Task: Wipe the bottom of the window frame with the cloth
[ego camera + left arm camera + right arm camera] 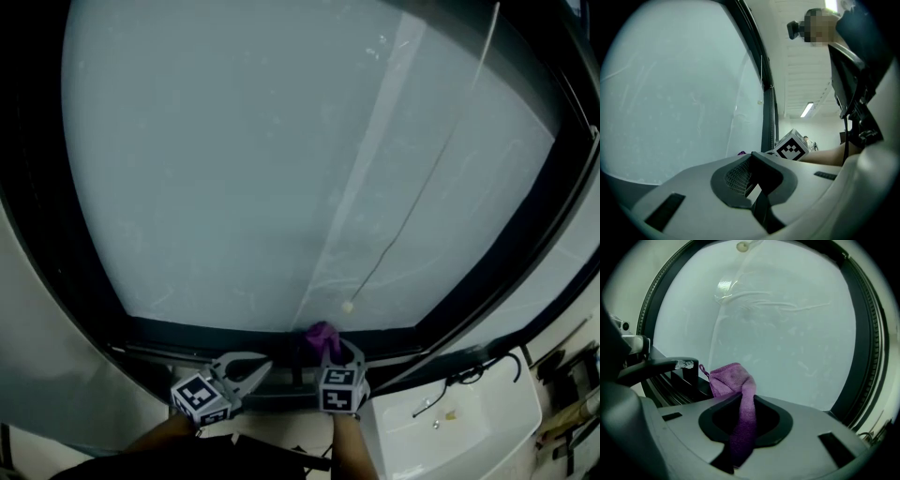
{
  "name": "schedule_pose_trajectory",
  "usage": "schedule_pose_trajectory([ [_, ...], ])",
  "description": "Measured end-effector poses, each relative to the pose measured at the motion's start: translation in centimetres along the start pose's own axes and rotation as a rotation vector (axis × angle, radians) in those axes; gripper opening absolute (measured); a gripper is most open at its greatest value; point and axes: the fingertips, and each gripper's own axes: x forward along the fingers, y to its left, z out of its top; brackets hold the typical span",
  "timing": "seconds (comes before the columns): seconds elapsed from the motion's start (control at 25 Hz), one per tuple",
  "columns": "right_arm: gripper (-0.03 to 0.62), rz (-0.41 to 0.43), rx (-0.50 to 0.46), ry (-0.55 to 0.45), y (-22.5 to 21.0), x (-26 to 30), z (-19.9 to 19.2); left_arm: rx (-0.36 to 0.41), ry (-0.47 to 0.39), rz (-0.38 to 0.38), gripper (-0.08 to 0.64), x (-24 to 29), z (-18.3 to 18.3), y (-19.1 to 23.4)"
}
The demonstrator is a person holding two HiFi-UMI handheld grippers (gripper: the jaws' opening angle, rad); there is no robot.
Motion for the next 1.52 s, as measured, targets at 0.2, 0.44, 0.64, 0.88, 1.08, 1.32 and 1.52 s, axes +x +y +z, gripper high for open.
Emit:
schedule_pose_trajectory([
  [0.2, 0.074, -0.004, -0.027, 0.018, -2.0, 0.0, -0.6, -0.002, -0.011, -0.003, 0.002, 1.8, 0.2, -1.2],
  [0.44, 0.075, -0.015, -0.014, 0.019, -4.2, 0.0, -1.5, 0.009, -0.009, -0.003, 0.002, 2.8, -0.2, -2.0],
  [0.64, 0.075, -0.030, -0.014, 0.022, -5.8, -0.1, -2.1, 0.001, -0.010, 0.014, 0.002, 3.5, -0.3, -2.2],
  [0.88, 0.075, -0.036, -0.010, 0.025, -7.4, -0.3, -3.0, 0.024, -0.029, 0.009, 0.002, 4.7, 0.1, -2.9],
  [1.08, 0.075, -0.046, -0.011, 0.029, -8.9, -0.5, -3.6, 0.070, -0.046, 0.013, 0.002, 5.0, 0.5, -3.0],
  [1.32, 0.075, -0.060, -0.006, 0.040, -10.6, -0.5, -4.4, 0.121, -0.013, 0.012, 0.002, 6.3, 0.9, -3.3],
  [1.52, 0.074, -0.063, -0.010, 0.042, -11.7, -0.5, -4.7, 0.102, -0.017, 0.009, 0.002, 6.6, 0.5, -3.3],
])
